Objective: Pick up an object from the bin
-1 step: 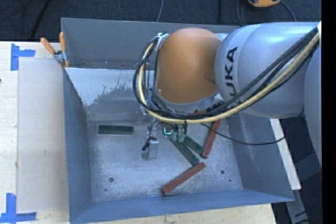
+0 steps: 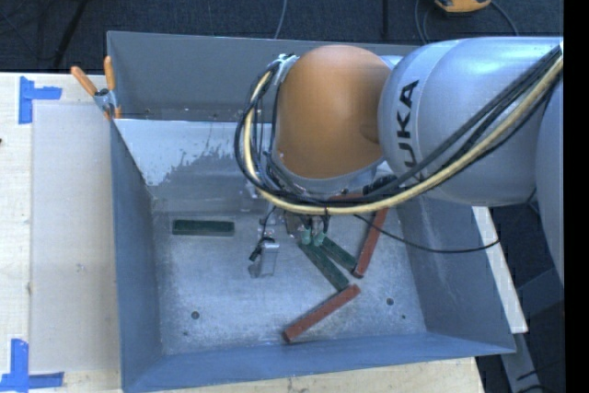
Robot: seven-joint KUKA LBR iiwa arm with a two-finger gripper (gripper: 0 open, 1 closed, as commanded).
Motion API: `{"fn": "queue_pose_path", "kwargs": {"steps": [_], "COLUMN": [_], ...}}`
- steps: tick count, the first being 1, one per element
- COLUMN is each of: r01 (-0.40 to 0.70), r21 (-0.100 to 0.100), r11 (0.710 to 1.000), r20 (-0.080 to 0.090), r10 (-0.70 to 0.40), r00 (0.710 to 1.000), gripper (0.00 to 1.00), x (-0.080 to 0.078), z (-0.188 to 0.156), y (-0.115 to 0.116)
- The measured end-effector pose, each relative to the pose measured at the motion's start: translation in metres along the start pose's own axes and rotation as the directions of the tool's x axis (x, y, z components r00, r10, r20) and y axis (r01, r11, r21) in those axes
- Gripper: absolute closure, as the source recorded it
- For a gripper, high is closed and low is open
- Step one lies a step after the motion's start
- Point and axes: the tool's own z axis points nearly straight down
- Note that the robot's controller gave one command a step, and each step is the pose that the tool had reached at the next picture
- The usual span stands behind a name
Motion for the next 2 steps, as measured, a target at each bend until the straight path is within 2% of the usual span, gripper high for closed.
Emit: {"fn": "queue_pose_path", "kwargs": {"steps": [1, 2], "r01": [-0.073, -0.022], "r21": [-0.002, 0.001], "r11": [0.997, 1.000], "r20": [0.006, -0.002], "r10": [0.073, 0.022], "r00": [0.997, 1.000], "gripper": [0.00, 0.00], "x": [-0.034, -0.067], "z": [0.063, 0.063], "y": [0.012, 0.022]}}
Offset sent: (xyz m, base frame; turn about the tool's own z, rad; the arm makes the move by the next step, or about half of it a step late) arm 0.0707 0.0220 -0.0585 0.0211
